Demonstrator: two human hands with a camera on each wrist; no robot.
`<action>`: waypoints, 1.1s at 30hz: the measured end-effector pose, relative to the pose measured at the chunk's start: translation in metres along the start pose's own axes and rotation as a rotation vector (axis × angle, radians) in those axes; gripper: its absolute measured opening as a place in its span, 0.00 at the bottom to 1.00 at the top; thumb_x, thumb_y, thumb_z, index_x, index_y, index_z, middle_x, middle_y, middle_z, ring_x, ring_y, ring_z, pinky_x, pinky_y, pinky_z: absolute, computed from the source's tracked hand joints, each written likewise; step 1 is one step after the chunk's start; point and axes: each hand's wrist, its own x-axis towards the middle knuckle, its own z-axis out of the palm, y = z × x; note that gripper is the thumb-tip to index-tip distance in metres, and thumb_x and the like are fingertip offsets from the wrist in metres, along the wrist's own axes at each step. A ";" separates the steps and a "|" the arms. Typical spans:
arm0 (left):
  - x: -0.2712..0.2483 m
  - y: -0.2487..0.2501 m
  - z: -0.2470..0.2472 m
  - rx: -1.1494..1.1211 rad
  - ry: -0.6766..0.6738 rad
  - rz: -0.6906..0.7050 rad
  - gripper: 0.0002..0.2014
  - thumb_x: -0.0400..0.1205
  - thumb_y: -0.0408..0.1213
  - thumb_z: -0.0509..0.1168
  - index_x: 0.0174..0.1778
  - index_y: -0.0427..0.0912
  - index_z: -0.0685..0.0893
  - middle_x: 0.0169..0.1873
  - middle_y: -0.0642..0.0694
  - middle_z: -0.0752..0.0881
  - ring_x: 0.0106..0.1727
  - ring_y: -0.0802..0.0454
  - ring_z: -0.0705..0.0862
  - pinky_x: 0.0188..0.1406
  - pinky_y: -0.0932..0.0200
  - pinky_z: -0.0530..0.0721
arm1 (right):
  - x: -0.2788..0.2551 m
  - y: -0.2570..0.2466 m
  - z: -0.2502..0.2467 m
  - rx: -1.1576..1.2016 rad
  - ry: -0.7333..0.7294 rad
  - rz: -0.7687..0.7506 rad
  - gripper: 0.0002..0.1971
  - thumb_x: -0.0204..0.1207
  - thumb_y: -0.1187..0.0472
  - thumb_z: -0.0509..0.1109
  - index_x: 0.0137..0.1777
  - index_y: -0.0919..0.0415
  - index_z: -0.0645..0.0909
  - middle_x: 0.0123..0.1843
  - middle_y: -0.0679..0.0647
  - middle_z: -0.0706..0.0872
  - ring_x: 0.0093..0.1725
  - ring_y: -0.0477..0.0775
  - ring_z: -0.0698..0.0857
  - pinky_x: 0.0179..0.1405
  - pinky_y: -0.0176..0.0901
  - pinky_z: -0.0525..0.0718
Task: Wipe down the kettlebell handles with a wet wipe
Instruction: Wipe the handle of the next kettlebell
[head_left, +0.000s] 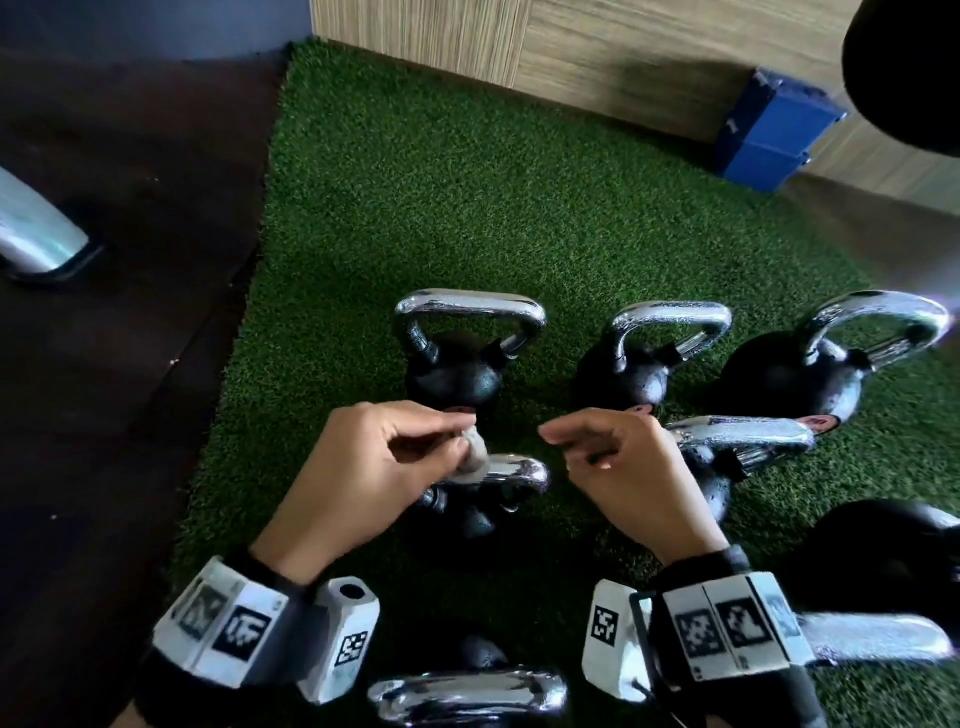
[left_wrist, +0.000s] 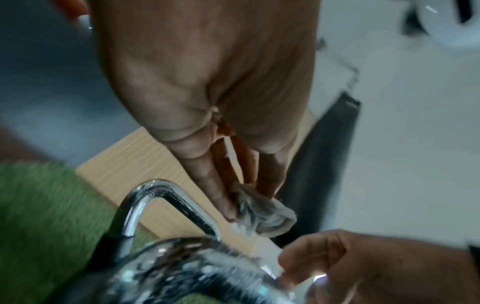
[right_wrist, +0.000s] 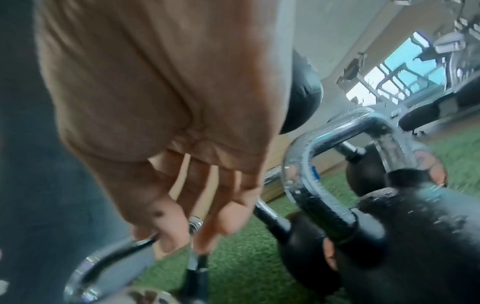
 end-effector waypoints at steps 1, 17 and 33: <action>-0.001 0.001 0.003 0.089 -0.003 0.072 0.11 0.79 0.35 0.78 0.57 0.50 0.95 0.52 0.64 0.93 0.57 0.71 0.89 0.61 0.75 0.81 | 0.002 0.013 0.003 -0.067 -0.024 0.089 0.23 0.67 0.75 0.73 0.49 0.44 0.91 0.44 0.39 0.93 0.43 0.34 0.89 0.45 0.29 0.84; -0.017 0.002 0.019 0.581 0.010 0.196 0.08 0.83 0.36 0.70 0.55 0.48 0.92 0.49 0.57 0.87 0.46 0.55 0.81 0.48 0.56 0.86 | 0.000 0.079 0.082 0.299 -0.145 0.365 0.20 0.55 0.43 0.89 0.46 0.48 0.93 0.41 0.47 0.95 0.43 0.48 0.93 0.47 0.46 0.91; -0.045 -0.048 0.004 0.293 0.231 0.033 0.16 0.80 0.24 0.73 0.61 0.43 0.93 0.50 0.56 0.92 0.51 0.64 0.90 0.56 0.74 0.83 | -0.003 0.090 0.095 0.378 -0.088 0.380 0.26 0.48 0.39 0.88 0.45 0.51 0.93 0.41 0.49 0.95 0.44 0.52 0.94 0.54 0.59 0.92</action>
